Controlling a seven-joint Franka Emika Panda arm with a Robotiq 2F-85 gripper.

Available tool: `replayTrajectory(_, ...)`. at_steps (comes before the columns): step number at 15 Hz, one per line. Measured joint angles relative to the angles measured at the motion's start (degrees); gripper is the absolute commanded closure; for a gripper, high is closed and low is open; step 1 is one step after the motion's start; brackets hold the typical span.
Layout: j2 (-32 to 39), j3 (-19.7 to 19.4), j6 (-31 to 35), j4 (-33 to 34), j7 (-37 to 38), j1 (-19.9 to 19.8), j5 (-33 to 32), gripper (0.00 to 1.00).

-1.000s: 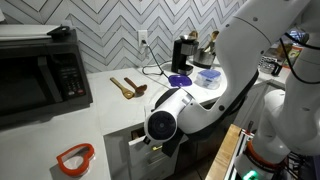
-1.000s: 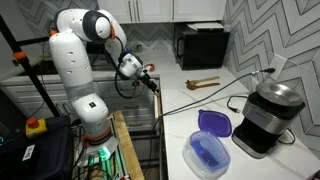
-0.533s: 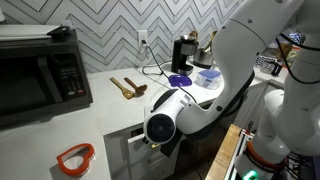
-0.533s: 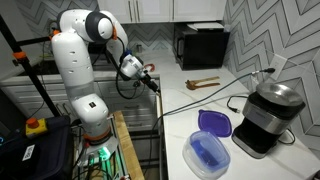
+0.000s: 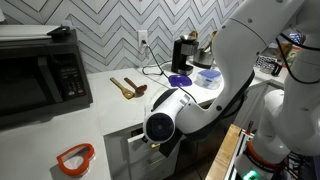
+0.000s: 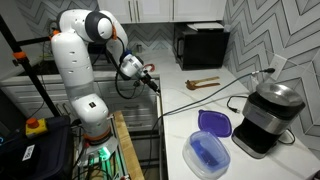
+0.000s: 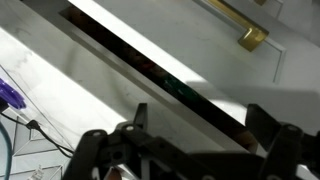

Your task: Put the red spoon in the drawer and then close the drawer

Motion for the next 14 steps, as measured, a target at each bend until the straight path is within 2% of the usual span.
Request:
replayTrajectory(3,-2.41,-0.04,0.0,-0.09,-1.1,-0.2,3.83,0.0)
replayTrajectory(6,-6.43,-0.04,0.07,-0.23,-5.33,-0.24,10.67,0.0)
replayTrajectory(14,-18.36,-0.3,-0.87,-0.33,-20.21,-0.26,36.39,0.0)
